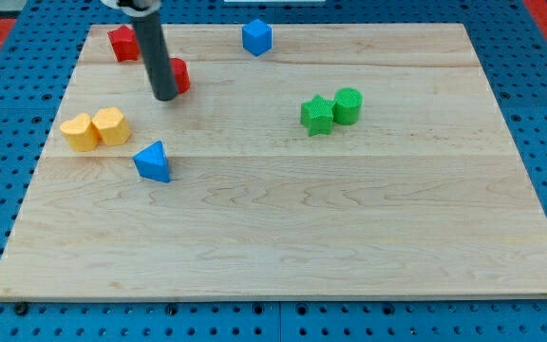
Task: Push blue cube closer to the blue triangle
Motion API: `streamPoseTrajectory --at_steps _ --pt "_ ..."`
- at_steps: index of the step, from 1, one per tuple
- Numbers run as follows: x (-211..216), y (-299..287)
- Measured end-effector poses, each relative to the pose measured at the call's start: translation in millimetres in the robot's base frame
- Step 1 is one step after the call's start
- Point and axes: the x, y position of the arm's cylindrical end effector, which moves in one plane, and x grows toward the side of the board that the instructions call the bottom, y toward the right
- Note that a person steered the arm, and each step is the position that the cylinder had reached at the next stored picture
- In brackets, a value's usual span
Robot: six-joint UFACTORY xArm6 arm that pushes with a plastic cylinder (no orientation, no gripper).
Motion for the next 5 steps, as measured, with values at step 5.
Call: streamPoseTrajectory --at_steps 5 --pt "-55.4 85.9"
